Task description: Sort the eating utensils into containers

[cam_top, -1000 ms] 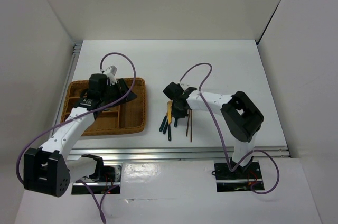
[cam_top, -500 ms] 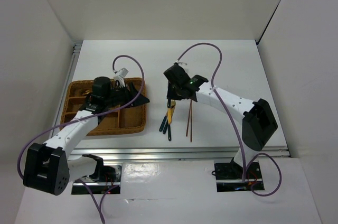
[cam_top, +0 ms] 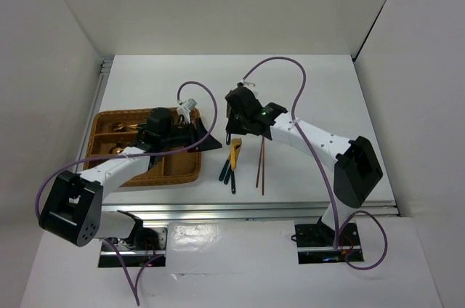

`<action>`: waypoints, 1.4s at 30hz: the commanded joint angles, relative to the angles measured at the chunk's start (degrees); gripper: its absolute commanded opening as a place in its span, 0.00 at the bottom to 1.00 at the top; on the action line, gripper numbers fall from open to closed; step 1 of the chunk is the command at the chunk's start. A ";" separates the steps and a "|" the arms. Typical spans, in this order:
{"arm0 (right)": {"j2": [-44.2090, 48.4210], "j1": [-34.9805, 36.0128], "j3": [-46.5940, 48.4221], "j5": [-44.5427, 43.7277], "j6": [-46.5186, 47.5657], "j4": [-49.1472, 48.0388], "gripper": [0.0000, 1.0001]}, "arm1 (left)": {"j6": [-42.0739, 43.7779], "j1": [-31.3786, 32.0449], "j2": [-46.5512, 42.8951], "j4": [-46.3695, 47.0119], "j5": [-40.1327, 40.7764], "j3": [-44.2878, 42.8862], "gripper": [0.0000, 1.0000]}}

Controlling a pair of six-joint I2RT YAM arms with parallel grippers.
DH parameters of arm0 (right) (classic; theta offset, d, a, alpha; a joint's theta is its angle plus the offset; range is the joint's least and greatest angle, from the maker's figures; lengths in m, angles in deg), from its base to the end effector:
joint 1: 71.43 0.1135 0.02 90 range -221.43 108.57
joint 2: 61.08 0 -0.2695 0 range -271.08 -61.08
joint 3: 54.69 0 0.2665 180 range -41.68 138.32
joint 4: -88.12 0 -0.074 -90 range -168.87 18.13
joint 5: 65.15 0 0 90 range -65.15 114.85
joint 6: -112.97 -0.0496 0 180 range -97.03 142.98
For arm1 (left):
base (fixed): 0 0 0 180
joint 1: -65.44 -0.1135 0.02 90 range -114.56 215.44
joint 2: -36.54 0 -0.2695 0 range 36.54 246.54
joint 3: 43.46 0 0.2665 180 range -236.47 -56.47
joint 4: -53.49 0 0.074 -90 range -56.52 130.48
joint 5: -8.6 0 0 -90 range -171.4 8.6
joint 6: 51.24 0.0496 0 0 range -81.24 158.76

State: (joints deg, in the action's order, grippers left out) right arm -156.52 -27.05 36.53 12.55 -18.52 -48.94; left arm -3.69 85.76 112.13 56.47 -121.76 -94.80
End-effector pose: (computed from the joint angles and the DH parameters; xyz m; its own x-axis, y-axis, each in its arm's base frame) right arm 0.2894 0.2684 0.2724 -0.7767 0.1456 -0.6128 -0.0871 0.9387 0.3335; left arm 0.2703 -0.1343 0.2245 -0.8116 -0.2479 -0.5290 0.3832 0.4577 -0.8023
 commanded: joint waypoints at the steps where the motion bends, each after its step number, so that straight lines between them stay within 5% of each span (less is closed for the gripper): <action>1: 4.03 -0.17 -0.70 1.21 -1.13 -4.88 0.03 | -2.36 2.62 1.48 7.21 2.03 0.18 0.63; 14: 7.19 -0.17 -5.08 4.82 -1.66 -6.64 0.02 | -3.68 6.58 6.59 8.00 10.81 -4.74 0.62; 26: 8.25 -0.17 -6.23 7.89 -1.13 -8.22 0.01 | -6.58 8.16 7.64 9.76 14.26 -5.27 0.44; 31: 7.11 -0.17 -6.23 7.90 -0.60 -8.22 0.01 | -7.11 8.16 7.64 11.26 13.63 -5.27 0.22; 42: 13.16 -0.17 -5.71 3.69 1.24 -6.73 0.43 | -12.20 7.64 -6.22 5.30 32.78 2.82 0.15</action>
State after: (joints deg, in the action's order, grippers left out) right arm -149.42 -26.77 30.00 19.88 -19.15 -55.80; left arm -13.97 94.70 110.40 63.38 -100.03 -92.90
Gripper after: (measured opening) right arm 0.410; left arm 0.306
